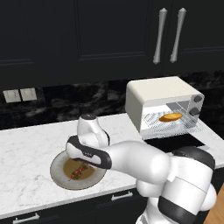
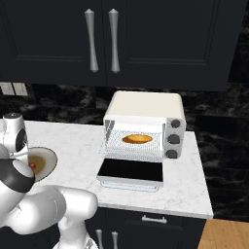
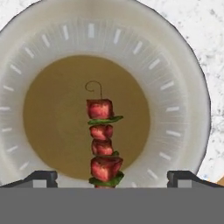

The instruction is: Pick up the kebab skewer and baguette bread, and place them inside the toaster oven. Close the toaster oven door and start by setting the timer.

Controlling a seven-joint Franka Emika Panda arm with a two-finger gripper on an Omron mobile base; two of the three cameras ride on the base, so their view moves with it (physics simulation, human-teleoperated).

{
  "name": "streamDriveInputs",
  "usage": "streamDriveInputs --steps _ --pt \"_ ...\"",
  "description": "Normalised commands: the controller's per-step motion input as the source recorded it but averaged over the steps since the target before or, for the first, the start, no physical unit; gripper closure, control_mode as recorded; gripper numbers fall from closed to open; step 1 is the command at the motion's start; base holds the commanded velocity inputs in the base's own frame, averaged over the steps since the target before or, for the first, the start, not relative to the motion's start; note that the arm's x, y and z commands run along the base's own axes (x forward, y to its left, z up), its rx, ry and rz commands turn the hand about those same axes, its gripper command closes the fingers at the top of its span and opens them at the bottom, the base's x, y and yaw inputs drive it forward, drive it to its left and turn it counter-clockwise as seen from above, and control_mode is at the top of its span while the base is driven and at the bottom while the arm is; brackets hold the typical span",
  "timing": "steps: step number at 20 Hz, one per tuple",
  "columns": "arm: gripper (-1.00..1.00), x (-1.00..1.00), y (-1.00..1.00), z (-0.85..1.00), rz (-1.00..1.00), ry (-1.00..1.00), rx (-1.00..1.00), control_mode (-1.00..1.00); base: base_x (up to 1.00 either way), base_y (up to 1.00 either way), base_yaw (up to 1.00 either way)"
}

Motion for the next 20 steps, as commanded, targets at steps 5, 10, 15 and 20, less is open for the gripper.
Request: streamDriveInputs --steps 5,10,15,20 --pt "-1.0 -0.01 0.01 -0.44 0.05 0.0 0.0 -1.0 0.0 0.0 0.0" --pt "-1.0 0.14 0.0 -0.38 0.03 0.01 0.0 -1.0 0.0 0.0 0.0" --pt "-1.0 0.18 0.01 -0.29 0.03 0.03 0.0 -1.0 0.0 0.0 0.0" --pt "-1.0 0.0 0.21 -0.03 0.02 0.07 0.0 -1.0 0.0 0.0 0.0"
